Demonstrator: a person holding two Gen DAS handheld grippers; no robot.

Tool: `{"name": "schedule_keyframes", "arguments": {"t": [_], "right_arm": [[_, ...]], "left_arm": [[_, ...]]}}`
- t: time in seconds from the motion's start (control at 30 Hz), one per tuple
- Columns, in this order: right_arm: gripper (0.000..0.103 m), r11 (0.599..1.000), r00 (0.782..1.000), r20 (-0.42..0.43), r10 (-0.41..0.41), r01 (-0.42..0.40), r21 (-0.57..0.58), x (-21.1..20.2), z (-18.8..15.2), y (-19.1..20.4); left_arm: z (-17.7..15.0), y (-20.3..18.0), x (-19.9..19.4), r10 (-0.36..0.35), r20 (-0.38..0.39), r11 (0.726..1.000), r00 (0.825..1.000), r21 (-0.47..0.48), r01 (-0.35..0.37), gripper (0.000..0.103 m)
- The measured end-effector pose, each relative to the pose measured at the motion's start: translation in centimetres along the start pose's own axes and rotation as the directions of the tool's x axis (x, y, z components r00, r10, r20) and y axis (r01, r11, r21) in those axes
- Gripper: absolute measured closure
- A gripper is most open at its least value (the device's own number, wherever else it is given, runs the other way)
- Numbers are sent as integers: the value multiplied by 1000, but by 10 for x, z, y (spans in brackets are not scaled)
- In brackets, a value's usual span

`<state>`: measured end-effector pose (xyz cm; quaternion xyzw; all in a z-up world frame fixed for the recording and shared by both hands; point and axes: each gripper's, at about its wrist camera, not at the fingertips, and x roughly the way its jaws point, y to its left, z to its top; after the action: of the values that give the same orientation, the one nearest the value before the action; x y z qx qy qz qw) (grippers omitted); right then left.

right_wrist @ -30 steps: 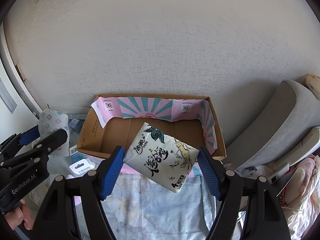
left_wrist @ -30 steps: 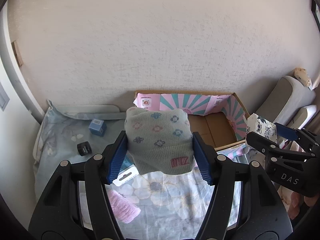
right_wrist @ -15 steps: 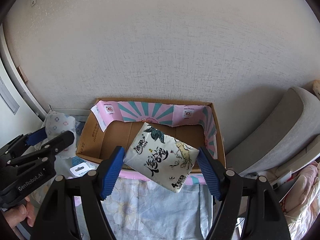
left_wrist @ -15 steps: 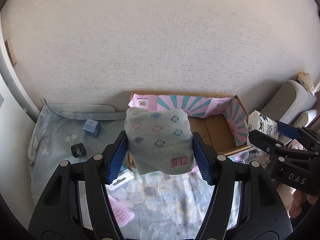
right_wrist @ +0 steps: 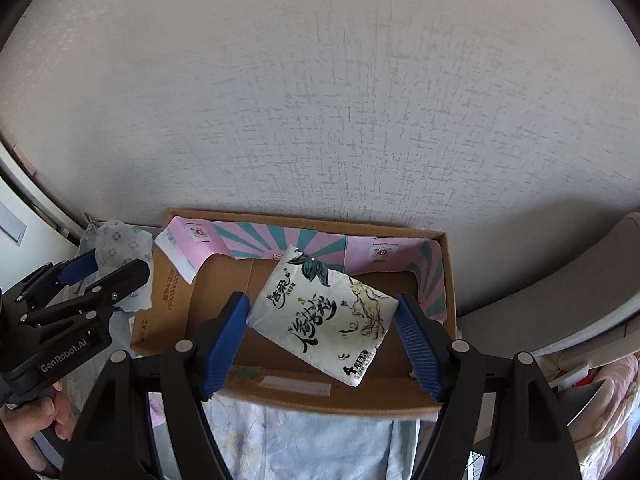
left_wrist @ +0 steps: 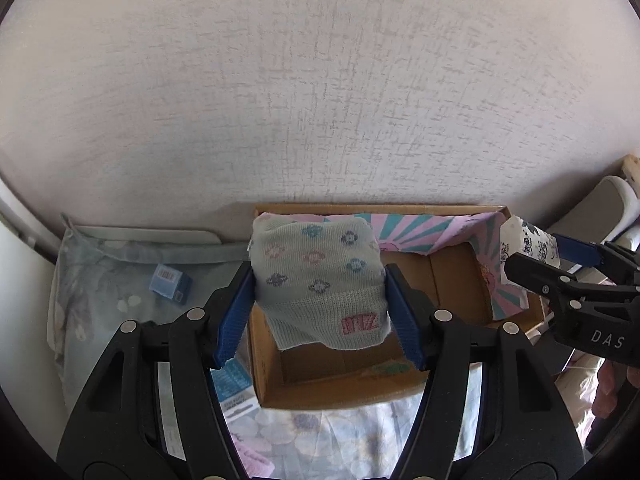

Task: Organize objects
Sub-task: 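Lift the sock bundle and tissue pack with both grippers over the cardboard box, then open the left gripper dropping the sock while the right gripper releases the tissue pack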

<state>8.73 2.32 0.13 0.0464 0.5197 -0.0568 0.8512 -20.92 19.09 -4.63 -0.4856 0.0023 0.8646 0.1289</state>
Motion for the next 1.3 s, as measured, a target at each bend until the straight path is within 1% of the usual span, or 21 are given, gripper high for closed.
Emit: {"name": "schedule_keyframes", "arguments": {"t": [0.13, 0.23, 0.3, 0.4, 0.63, 0.7, 0.77, 0.87, 0.9, 1.03, 1.17, 1.3], "right_arm": [[33, 1000, 998, -62, 22, -22, -6, 25, 15, -5], [33, 1000, 994, -109, 24, -25, -7, 45, 23, -8], [33, 1000, 990, -143, 23, -25, -13, 59, 26, -9], [33, 999, 984, -178, 24, -28, -20, 74, 25, -10], [33, 999, 974, -223, 43, -46, -5, 95, 19, -16], [33, 998, 968, -245, 60, -58, 15, 104, 17, -19], [33, 998, 961, -267, 67, -61, 30, 113, 14, -22], [33, 998, 956, -287, 57, -51, 25, 123, 7, -24], [33, 998, 954, -295, 57, -52, 25, 126, 5, -25], [33, 998, 952, -300, 59, -53, 27, 127, 1, -27], [33, 998, 953, -296, 66, -60, 29, 127, 6, -32], [33, 998, 954, -293, 60, -57, 19, 123, 9, -31]], "left_arm": [[12, -4, 25, -5, -55, 1000, 998, 7, 5, 43], [17, -4, 48, -21, -113, 1000, 993, -5, 21, 43], [17, -5, 61, -19, -139, 1000, 990, -2, 19, 43], [15, -7, 78, -18, -174, 1000, 985, 3, 18, 43], [9, -10, 102, -16, -232, 1000, 973, 7, 19, 43], [6, -14, 112, 1, -262, 999, 965, 34, 8, 43], [2, -17, 122, 3, -288, 999, 958, 44, 10, 43], [-1, -27, 127, 59, -285, 993, 957, 116, -27, 43], [-2, -29, 128, 68, -285, 991, 956, 128, -32, 43], [-2, -34, 127, 70, -280, 989, 957, 142, -31, 43], [2, -41, 124, 71, -267, 987, 961, 161, -28, 43], [2, -50, 124, 85, -276, 978, 957, 206, -28, 42]]}}
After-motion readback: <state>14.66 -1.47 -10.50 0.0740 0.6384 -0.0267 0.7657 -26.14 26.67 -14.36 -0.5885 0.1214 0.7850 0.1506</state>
